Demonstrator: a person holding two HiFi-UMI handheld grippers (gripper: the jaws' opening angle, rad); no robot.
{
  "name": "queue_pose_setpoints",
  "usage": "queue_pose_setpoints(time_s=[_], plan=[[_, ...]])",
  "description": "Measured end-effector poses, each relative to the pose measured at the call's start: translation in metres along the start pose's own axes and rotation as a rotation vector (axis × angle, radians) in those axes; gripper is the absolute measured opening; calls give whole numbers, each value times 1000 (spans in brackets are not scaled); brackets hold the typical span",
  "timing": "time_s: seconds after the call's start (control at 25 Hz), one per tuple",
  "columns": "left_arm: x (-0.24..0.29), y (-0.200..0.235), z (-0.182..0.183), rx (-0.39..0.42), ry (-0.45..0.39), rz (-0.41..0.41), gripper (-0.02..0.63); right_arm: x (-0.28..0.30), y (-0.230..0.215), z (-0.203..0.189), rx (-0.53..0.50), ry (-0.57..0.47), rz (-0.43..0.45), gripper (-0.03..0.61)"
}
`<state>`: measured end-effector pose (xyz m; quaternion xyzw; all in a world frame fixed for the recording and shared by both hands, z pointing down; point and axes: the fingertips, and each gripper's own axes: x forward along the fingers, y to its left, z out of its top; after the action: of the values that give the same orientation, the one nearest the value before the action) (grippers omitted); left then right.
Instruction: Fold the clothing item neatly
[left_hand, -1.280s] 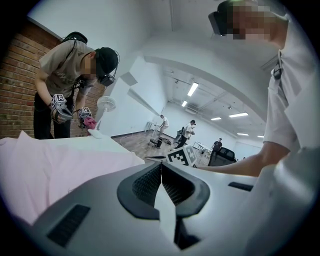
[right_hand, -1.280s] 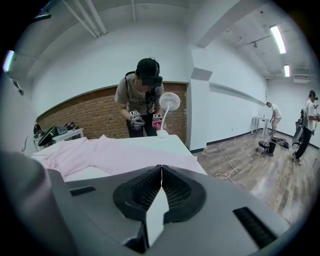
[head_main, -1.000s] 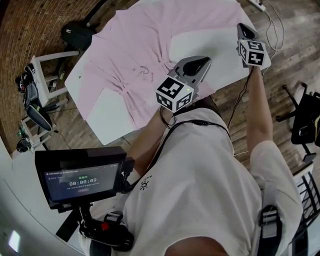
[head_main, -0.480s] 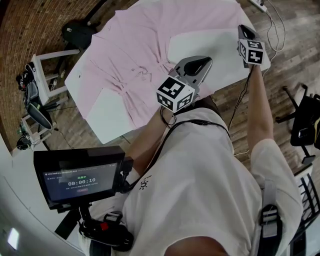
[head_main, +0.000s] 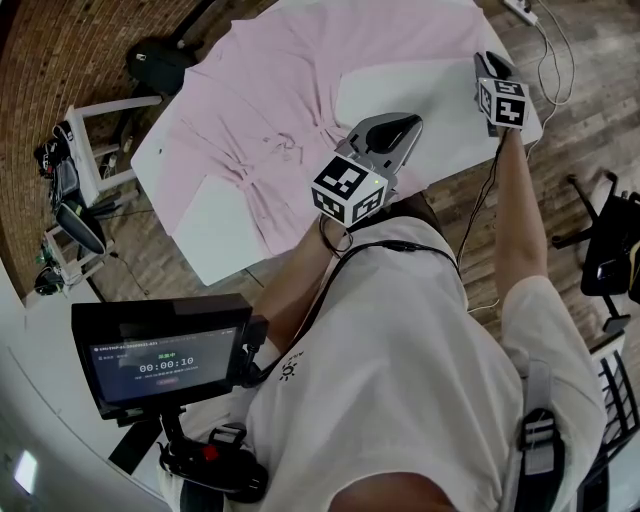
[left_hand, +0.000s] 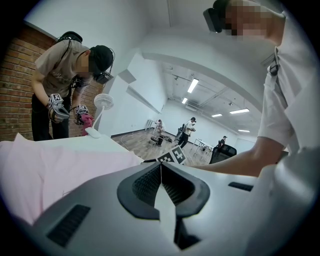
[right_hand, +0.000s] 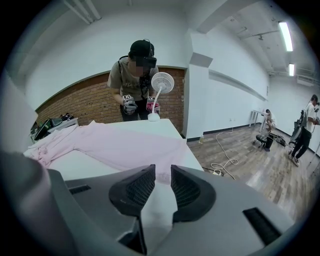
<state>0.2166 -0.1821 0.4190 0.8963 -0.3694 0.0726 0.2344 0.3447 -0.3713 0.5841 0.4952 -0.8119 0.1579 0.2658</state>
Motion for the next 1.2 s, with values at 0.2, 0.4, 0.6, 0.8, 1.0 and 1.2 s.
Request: queue_pose_setpoints(time_s=[0.2, 0.4, 0.6, 0.8, 1.0, 1.2], plan=[[2, 2, -2, -1, 7, 2, 5, 5, -1, -2, 5, 9, 0, 89], [2, 5, -3, -4, 10, 10, 5, 10, -1, -3, 7, 21, -5, 89], [0, 10, -3, -10, 9, 16, 5, 17, 1, -7, 3, 51, -5, 104], [-2, 12, -5, -19, 13, 23, 3, 18, -2, -8, -1, 68, -19, 104], [-4, 13, -5, -17, 11, 25, 5, 18, -6, -11, -3, 89, -45, 103], [-6, 14, -5, -15, 10, 28, 5, 17, -8, -12, 6, 118, -49, 101]])
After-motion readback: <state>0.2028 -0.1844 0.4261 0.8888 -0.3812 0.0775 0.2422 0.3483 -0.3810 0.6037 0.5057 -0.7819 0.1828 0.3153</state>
